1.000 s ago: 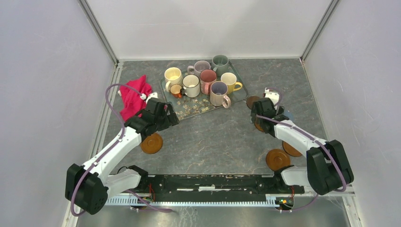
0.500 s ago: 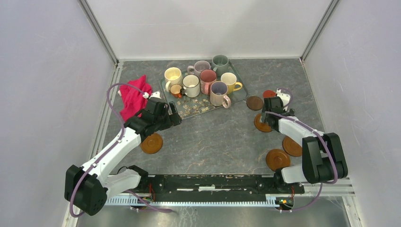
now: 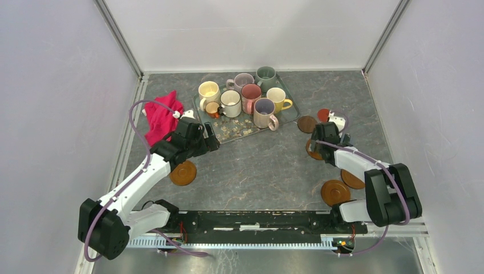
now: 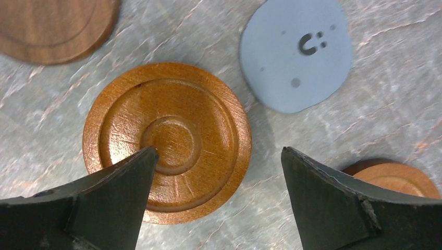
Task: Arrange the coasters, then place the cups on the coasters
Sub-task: Move the coaster to the center of the board.
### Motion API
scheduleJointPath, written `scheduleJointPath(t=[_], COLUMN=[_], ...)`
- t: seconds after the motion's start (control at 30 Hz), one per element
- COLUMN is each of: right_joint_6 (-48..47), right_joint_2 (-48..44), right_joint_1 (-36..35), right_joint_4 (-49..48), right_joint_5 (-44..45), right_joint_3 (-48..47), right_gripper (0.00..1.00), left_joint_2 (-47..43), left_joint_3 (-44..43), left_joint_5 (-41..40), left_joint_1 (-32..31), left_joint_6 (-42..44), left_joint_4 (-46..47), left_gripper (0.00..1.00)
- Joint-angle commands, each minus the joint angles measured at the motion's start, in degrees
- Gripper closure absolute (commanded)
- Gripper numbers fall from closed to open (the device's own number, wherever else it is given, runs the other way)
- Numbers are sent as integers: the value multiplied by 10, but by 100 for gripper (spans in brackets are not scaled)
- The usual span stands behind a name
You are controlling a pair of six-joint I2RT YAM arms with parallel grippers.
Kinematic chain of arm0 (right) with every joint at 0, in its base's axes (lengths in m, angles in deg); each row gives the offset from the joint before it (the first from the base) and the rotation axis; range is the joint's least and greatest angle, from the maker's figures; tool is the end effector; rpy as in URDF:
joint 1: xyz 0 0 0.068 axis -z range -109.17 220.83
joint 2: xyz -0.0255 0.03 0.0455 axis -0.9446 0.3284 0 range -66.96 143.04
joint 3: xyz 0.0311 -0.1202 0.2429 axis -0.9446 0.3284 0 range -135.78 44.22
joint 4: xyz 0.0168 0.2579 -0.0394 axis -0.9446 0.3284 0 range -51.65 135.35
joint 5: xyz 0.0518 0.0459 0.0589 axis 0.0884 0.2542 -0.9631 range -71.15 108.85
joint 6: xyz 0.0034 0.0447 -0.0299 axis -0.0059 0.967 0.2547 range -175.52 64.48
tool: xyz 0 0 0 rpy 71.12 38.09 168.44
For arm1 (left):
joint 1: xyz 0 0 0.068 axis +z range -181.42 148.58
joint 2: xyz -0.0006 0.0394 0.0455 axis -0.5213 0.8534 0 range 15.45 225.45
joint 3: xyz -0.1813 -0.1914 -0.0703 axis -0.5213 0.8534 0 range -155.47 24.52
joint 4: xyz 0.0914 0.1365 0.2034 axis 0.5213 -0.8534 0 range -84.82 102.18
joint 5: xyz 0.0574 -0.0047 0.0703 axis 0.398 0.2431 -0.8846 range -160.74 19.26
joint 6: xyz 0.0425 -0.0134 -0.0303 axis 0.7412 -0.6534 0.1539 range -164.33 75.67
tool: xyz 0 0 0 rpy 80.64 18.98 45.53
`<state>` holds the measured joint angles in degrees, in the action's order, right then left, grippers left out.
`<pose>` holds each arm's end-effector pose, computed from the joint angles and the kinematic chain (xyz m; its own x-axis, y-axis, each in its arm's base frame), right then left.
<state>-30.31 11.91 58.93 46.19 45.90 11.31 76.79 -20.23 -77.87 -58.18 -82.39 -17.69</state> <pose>0.2429 0.0347 0.1528 -0.6807 0.2443 -0.6907 0.4080 0.9095 -0.0804 0.1990 -0.0954 0.2536 -0.7378 -0.3131 -0.5980 -0.1074 0.9291 -0.3540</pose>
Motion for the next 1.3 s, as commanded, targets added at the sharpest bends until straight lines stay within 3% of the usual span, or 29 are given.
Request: scheduleJointPath(t=[0.0, 0.5, 0.87, 1.07, 1.27], right_joint_6=[7, 114, 144, 135, 121], right_joint_2=[-20, -29, 119, 213, 211], right_joint_1=[-44, -296, -453, -502, -514], right_joint_4=[20, 43, 34, 28, 29], right_joint_5=[-25, -22, -34, -69, -71], right_joint_3=[35, 49, -101, -220, -253], right_gripper=[2, 2, 2, 2, 2], left_joint_2=[4, 17, -6, -37, -46], left_joint_3=[-17, -19, -25, -20, -3], left_joint_5=[-5, 2, -5, -38, -31], left_joint_1=[-2, -2, -3, -2, -1], left_joint_6=[18, 8, 9, 12, 7], left_joint_4=[18, 17, -7, -40, -36], left_gripper=[0, 0, 0, 0, 0])
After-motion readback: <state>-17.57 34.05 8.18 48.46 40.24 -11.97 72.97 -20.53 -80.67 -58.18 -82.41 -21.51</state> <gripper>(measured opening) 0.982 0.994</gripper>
